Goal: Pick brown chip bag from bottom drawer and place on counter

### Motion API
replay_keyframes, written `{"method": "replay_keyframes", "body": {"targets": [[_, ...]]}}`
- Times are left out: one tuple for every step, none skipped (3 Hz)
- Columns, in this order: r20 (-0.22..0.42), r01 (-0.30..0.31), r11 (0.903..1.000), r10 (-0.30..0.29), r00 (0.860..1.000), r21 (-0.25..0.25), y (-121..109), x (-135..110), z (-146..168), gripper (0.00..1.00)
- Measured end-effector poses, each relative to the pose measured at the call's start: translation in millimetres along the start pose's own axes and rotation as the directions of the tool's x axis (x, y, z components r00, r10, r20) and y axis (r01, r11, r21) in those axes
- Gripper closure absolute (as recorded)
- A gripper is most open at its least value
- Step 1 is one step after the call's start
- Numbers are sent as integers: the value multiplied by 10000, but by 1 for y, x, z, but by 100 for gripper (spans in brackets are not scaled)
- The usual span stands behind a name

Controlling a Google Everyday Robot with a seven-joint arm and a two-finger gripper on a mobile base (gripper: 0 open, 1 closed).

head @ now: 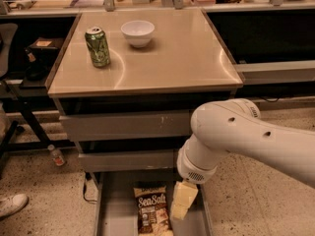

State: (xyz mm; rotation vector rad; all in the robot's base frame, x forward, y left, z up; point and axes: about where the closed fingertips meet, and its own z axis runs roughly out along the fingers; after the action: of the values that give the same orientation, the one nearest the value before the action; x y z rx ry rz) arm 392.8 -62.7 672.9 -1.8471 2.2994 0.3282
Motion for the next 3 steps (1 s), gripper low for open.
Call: {"method": "replay_keyframes", "body": {"targets": [[393,-381,9986,396,9984,-375,3,-6,33,0],[824,-1219,9891,1287,9883,-829,0,-10,90,0],[1158,-1910,9745,2046,9720,-1179,-9,-12,142,0]]}}
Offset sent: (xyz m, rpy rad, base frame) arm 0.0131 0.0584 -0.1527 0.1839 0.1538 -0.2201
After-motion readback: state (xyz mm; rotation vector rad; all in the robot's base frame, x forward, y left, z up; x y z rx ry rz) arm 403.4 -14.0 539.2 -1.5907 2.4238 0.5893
